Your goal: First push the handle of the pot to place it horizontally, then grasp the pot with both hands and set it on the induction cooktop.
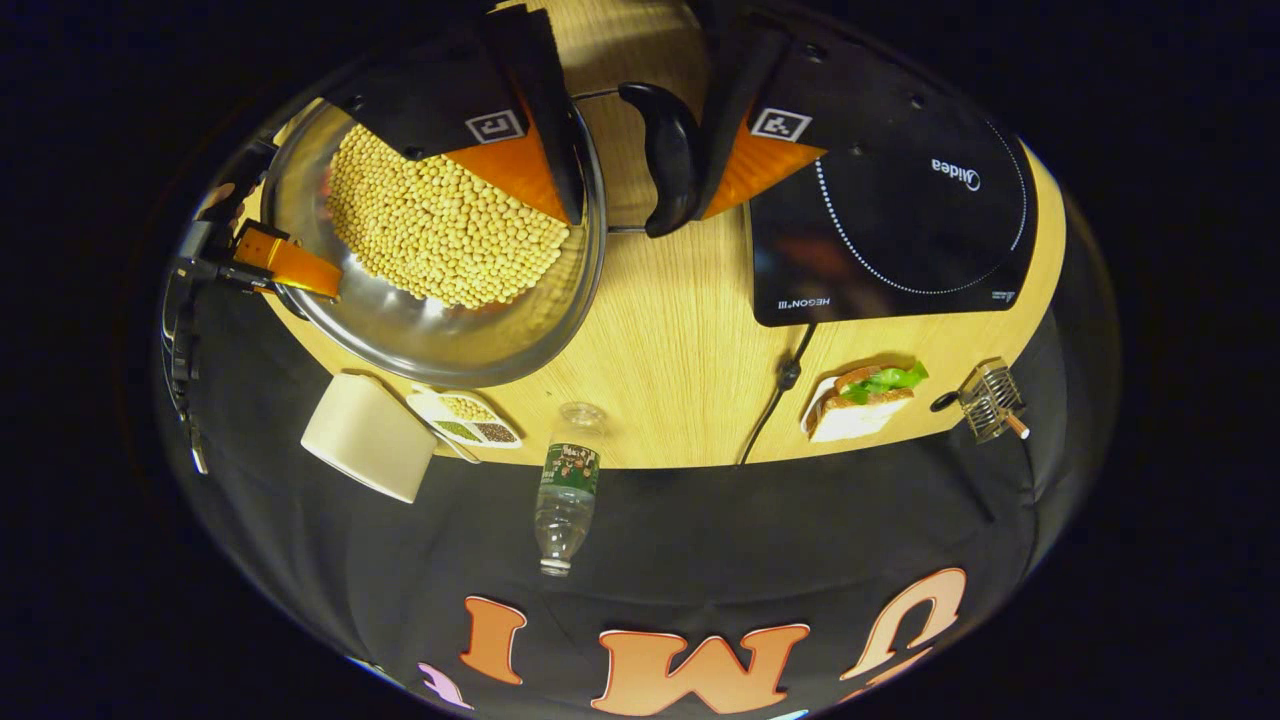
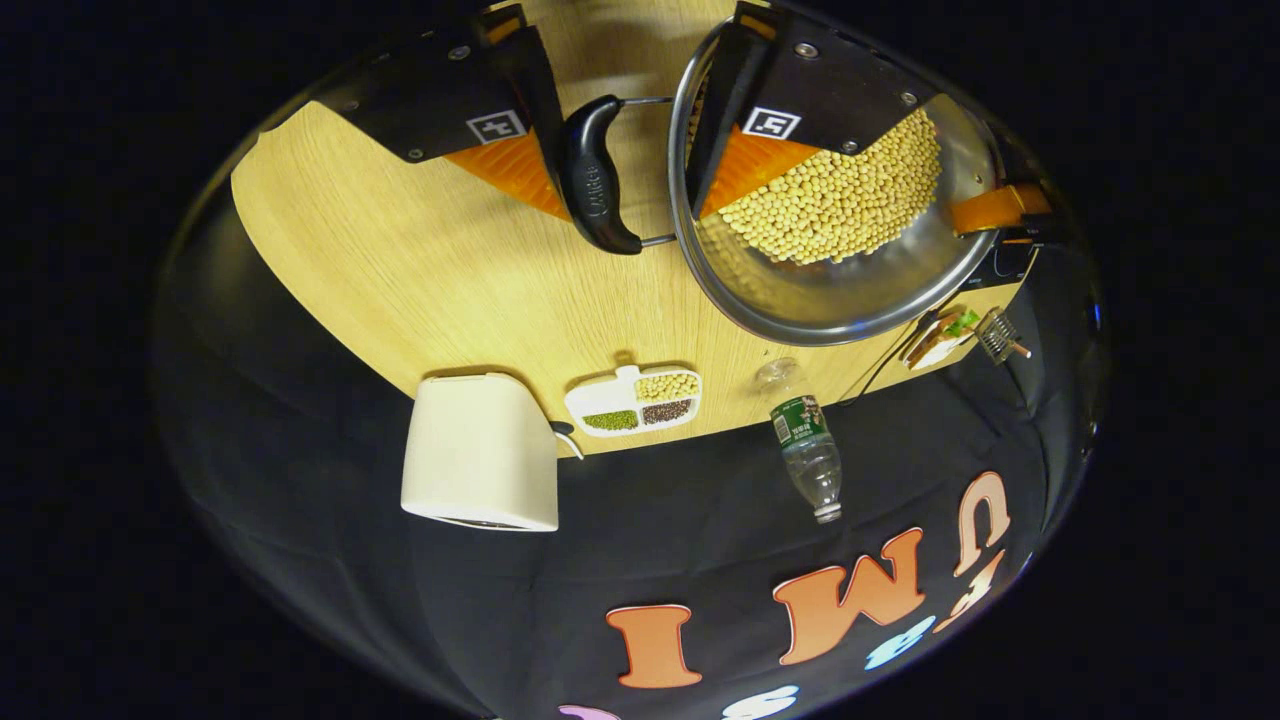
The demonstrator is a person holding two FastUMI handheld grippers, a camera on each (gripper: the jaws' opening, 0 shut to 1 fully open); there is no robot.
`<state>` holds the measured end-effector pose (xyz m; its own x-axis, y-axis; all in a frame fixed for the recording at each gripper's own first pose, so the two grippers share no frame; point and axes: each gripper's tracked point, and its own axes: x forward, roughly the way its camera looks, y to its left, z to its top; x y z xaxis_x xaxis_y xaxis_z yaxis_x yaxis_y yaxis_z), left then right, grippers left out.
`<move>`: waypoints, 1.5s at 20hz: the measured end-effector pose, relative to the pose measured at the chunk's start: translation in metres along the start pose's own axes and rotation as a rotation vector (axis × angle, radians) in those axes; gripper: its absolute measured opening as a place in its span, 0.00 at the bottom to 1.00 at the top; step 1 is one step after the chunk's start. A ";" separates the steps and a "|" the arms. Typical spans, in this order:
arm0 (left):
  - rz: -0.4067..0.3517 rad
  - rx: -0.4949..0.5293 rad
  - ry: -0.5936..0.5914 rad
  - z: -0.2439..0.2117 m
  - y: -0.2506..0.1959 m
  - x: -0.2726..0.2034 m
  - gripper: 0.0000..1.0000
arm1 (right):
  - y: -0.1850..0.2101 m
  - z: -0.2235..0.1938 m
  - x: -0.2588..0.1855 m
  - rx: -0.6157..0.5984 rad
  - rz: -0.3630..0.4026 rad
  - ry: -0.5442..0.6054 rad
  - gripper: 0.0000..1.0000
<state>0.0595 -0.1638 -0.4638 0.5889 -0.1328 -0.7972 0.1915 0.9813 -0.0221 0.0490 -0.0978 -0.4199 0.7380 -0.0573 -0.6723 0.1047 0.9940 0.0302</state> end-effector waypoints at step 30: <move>0.122 -0.097 -0.072 0.024 0.160 -0.123 0.62 | 0.180 0.034 -0.066 0.004 0.173 -0.035 0.53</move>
<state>0.0364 0.0057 -0.3543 0.6586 -0.0181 -0.7523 0.0406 0.9991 0.0115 0.0418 0.0818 -0.3454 0.7680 0.1118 -0.6306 -0.0238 0.9890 0.1463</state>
